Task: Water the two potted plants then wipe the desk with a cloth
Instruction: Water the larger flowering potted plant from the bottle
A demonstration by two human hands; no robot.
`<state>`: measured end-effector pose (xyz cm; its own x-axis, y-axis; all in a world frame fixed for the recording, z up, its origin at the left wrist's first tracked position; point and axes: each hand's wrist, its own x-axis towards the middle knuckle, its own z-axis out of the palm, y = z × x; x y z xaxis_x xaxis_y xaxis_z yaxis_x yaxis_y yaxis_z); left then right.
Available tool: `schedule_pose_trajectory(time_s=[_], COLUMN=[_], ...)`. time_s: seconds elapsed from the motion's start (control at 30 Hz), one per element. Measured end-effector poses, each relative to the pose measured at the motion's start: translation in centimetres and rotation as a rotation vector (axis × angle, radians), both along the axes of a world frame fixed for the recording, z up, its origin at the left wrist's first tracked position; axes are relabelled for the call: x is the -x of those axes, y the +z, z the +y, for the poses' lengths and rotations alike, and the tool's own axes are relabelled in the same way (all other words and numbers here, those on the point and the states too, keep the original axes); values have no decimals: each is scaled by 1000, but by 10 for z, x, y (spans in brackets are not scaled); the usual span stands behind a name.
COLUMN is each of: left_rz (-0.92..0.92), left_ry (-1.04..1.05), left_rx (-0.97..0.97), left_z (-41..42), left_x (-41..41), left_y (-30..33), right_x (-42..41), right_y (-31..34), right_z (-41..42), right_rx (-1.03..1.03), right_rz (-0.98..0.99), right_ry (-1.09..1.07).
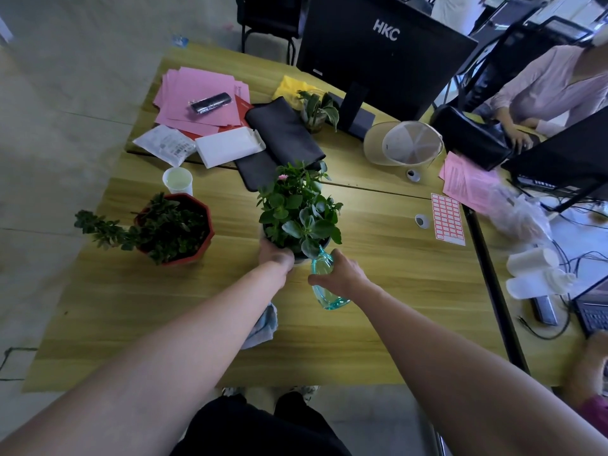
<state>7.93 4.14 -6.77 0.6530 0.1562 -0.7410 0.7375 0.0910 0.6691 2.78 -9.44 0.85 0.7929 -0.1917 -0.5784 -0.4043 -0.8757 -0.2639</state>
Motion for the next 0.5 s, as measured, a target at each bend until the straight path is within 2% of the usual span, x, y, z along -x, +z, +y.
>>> schedule_pose_trajectory(time_s=[0.5], left_rz=[-1], left_ry=[-34], left_rx=[3], left_z=[2], left_x=[-4], left_y=[-11], right_x=[-5], right_y=[2], right_z=[-6], right_rx=[5], right_rz=[14], right_ry=[20])
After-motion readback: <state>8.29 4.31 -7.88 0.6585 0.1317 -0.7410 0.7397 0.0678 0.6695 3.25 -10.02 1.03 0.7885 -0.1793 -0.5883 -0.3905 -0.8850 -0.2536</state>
